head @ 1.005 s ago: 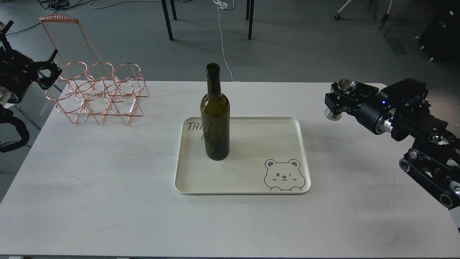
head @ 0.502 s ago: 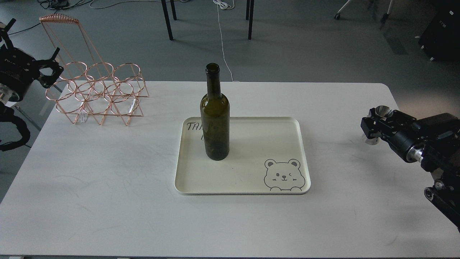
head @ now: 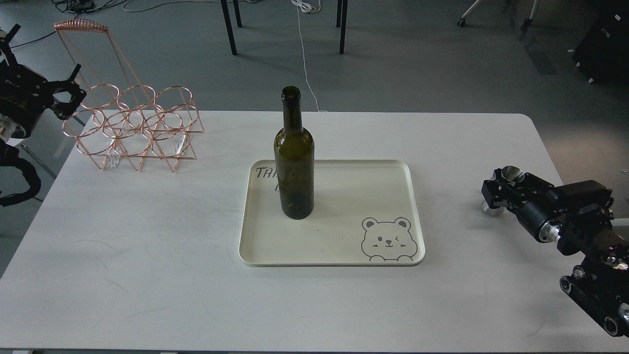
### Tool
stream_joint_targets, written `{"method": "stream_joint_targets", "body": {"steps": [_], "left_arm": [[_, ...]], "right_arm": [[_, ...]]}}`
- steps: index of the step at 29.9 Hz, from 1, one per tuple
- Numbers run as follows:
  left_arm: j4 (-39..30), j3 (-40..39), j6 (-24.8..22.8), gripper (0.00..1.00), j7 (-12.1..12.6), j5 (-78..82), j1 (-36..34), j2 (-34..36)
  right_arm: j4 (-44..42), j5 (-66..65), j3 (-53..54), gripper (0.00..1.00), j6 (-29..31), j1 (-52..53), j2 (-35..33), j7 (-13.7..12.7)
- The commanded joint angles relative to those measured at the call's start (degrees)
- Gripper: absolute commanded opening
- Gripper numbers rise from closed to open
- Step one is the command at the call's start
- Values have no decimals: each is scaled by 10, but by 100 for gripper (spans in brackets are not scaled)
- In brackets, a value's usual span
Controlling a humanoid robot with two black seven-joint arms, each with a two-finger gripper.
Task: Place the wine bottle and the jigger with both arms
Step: 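Lift the jigger and carry it off the tray away from the bottle, then set the jigger on the table, open and withdraw the right gripper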
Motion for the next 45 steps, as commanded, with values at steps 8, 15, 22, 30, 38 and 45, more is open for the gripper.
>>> {"method": "stream_joint_targets", "body": {"steps": [8, 15, 22, 30, 38, 45], "left_arm": [[0, -1, 0, 99, -4, -1, 0, 4], [0, -2, 0, 99, -4, -1, 0, 8], [0, -3, 0, 99, -4, -1, 0, 10], [0, -3, 0, 99, -4, -1, 0, 18], [-3, 7, 0, 99, 5, 3, 1, 49], [-62, 27, 0, 99, 9, 55, 3, 125]], "right_arm": [[8, 2, -4, 28, -1, -5, 1, 0], [35, 2, -2, 53, -4, -13, -7, 0], [58, 2, -1, 62, -5, -31, -28, 0], [131, 11, 3, 94, -3, -70, -124, 7], [155, 286, -6, 97, 55, -52, -233, 63], [110, 539, -5, 97, 222, 74, -278, 73]]}}
